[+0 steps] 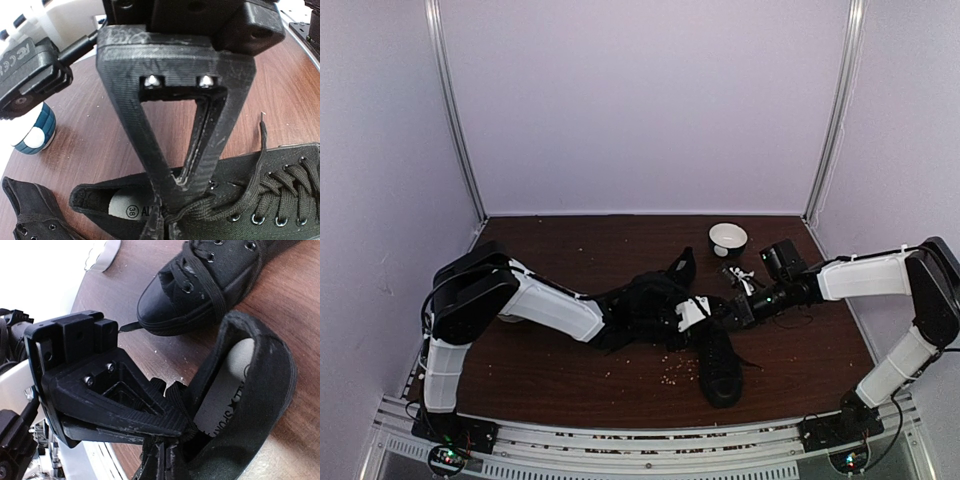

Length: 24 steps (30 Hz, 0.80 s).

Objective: Tie the shoes
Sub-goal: Adjust the loop with the shoelace on the shoe.

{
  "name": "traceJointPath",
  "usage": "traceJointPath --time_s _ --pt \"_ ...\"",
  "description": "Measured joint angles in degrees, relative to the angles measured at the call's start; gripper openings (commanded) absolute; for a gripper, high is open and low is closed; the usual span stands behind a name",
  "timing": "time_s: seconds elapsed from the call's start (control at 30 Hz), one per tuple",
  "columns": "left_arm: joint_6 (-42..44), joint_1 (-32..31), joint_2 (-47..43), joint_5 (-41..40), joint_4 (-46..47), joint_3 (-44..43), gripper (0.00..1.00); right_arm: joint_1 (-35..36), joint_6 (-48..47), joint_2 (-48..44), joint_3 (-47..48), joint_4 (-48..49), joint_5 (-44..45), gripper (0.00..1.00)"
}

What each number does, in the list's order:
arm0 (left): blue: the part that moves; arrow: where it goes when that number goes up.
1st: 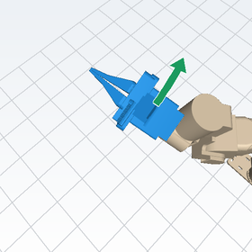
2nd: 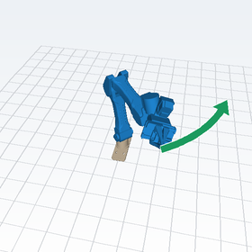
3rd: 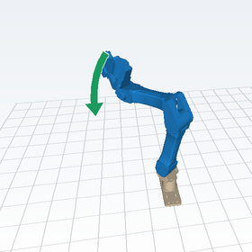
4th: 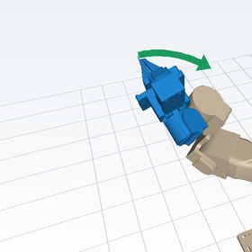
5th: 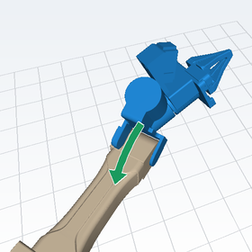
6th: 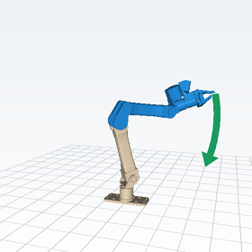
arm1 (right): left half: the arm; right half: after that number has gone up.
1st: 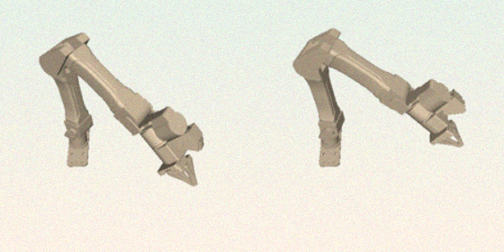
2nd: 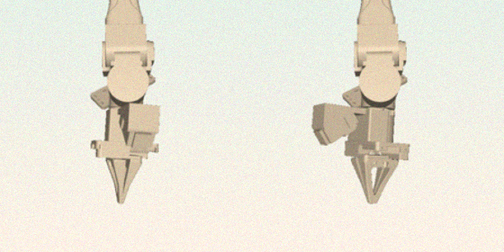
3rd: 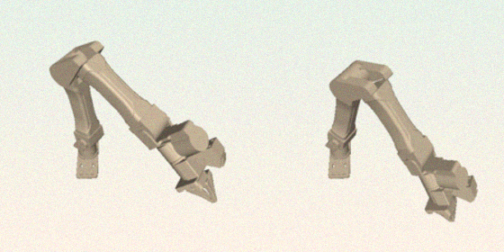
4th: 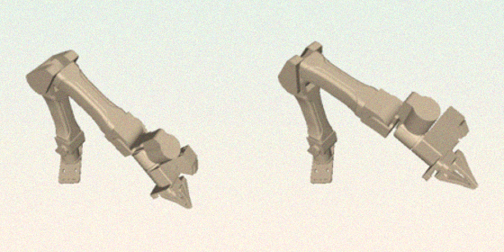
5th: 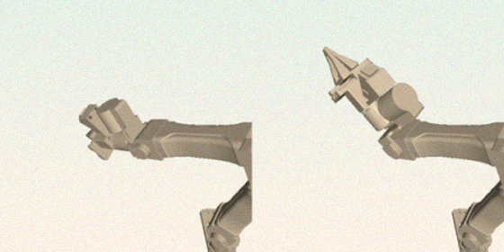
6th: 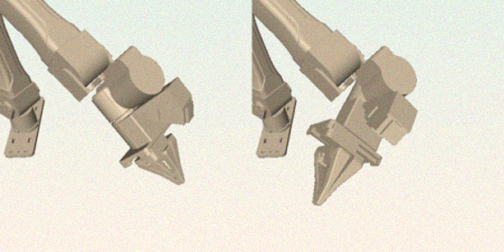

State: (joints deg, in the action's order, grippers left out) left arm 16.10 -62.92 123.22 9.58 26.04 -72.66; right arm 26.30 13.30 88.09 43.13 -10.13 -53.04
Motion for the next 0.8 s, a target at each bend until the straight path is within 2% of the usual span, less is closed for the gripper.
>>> traceJointPath --time_s 0.47,0.63,0.8 --pt "1.60 -0.07 -0.02 -0.17 3.39 0.57 0.00 -0.46 0.61 -5.62 -0.48 -3.48 5.31 0.00" --pt "2.56 -0.02 -0.02 -0.98 3.02 0.57 0.09 -1.42 0.59 -7.34 -0.50 -4.35 6.51 0.00" --pt "3.39 -0.02 -0.02 -1.66 2.67 0.57 0.08 -1.55 0.48 -7.48 -0.50 -4.70 6.56 0.00"
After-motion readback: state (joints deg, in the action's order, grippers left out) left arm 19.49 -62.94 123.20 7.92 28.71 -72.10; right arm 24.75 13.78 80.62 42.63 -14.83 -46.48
